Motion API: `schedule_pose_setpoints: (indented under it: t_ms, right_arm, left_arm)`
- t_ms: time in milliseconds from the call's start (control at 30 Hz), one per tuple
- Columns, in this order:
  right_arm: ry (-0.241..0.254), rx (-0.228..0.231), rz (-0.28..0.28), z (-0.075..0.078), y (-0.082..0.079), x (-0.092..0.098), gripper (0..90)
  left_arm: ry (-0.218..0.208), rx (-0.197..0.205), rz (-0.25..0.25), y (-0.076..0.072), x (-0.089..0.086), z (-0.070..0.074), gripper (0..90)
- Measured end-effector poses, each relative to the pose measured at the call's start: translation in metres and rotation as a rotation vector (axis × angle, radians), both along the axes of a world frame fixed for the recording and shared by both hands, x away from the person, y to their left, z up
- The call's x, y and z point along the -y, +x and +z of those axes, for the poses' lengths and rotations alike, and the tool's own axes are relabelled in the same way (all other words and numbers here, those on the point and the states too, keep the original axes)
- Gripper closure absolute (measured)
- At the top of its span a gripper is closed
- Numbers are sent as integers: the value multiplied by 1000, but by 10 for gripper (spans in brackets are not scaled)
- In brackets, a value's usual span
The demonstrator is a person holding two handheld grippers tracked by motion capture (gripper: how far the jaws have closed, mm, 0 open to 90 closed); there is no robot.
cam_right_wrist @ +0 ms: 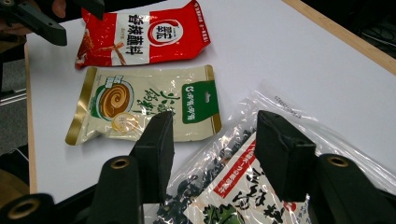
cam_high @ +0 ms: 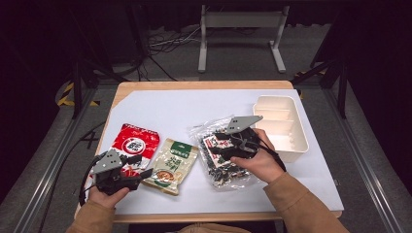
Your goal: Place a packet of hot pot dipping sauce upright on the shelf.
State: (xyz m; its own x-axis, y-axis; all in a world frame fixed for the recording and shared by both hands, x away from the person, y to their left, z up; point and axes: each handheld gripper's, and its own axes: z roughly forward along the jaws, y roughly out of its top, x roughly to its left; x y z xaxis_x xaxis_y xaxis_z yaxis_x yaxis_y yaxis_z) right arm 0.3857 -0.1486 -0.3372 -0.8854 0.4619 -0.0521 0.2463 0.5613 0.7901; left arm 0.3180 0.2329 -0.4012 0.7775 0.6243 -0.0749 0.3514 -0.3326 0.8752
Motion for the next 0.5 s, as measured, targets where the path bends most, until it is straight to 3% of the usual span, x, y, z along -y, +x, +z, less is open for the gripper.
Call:
schedule_pose_setpoints:
  t_ms: [500]
  right_arm:
    - [-47, -35, -3, -1, 24, -30, 497]
  left_arm:
    - [-1, -13, 8, 0, 1, -2, 342]
